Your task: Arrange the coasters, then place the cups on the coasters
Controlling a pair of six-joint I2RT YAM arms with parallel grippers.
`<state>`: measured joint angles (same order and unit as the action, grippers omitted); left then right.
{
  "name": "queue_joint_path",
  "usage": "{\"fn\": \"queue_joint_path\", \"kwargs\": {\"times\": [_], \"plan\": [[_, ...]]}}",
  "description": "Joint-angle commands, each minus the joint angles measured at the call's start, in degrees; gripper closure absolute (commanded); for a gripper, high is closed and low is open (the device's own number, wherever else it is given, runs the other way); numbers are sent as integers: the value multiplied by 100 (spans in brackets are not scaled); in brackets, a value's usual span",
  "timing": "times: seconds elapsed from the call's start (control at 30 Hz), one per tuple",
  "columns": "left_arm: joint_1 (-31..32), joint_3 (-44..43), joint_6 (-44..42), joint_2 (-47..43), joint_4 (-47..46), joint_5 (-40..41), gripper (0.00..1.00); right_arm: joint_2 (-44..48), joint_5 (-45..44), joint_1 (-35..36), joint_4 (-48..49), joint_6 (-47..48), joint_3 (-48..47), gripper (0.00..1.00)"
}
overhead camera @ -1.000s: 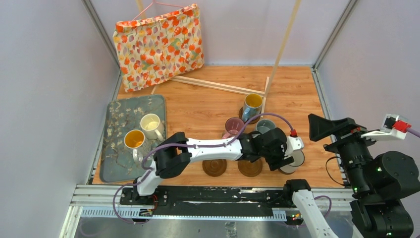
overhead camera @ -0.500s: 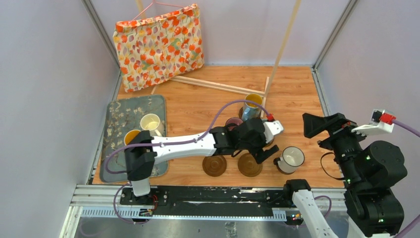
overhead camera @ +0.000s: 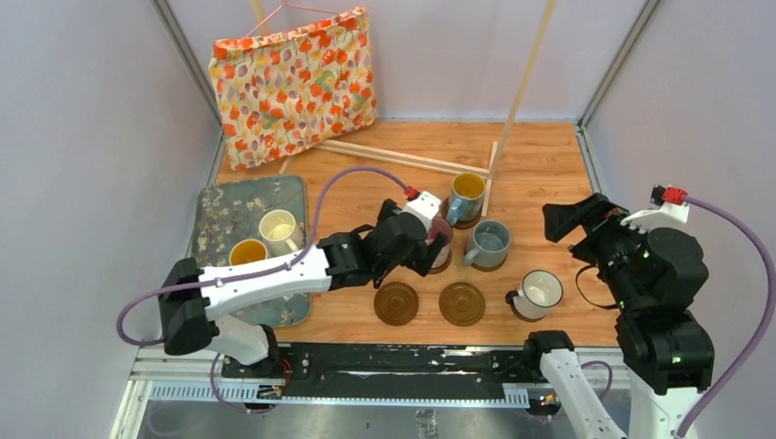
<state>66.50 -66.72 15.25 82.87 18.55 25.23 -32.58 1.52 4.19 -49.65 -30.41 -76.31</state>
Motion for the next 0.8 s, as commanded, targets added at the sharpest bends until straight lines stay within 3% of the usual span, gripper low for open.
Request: {"fn": "queue_joint_path", "kwargs": {"times": [0.0, 0.2, 0.5, 0.77], "plan": [[-188, 349, 1010, -550, 955, 1713, 0, -56, 71, 83, 305, 141, 208, 0], [-727, 833, 2645, -935, 2316, 2676, 0, -186, 165, 82, 388, 176, 416, 0], [-1502, 1743, 3598, -1726, 2630, 2995, 0, -135, 228, 85, 468, 173, 609, 0], [-2505, 2024, 4372, -1588, 2632, 2853, 0, -69, 337, 83, 544, 176, 687, 0]]}}
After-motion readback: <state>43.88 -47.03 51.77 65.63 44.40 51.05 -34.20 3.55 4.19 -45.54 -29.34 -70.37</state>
